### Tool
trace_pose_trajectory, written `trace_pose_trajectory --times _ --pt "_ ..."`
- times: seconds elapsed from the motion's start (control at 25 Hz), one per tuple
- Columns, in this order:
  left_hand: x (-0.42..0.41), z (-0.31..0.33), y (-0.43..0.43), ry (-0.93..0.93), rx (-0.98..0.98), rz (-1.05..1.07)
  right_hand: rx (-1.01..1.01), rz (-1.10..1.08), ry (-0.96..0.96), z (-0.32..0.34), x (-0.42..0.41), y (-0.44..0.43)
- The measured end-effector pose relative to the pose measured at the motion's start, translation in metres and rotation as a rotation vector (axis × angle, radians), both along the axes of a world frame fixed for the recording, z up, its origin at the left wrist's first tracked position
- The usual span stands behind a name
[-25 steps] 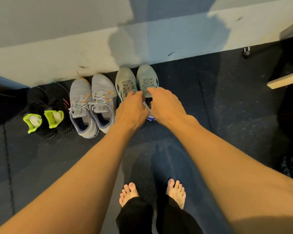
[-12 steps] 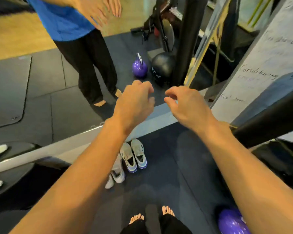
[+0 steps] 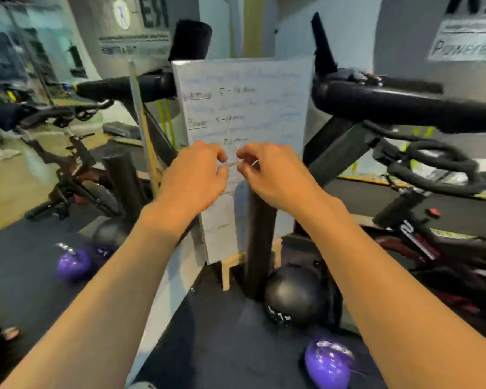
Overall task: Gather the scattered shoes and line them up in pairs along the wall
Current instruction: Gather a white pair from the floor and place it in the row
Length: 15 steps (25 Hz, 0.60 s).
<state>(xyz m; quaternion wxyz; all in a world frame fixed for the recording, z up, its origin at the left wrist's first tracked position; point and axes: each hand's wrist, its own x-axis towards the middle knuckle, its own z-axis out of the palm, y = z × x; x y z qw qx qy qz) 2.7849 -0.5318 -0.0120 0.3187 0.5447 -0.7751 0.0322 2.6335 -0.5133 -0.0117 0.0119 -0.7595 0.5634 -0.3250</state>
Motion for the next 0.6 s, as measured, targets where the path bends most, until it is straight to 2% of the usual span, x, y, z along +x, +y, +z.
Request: trace_pose_trajectory --times 0.24,0.6 --pt "-0.226 0.036 0.059 0.009 -0.074 -0.420 -0.091 -0.381 -0.047 0.030 -0.198 0.117" --pt "-0.534 0.028 0.219 0.086 -0.061 -0.912 -0.112 -0.902 -0.093 0.025 -0.465 0.334"
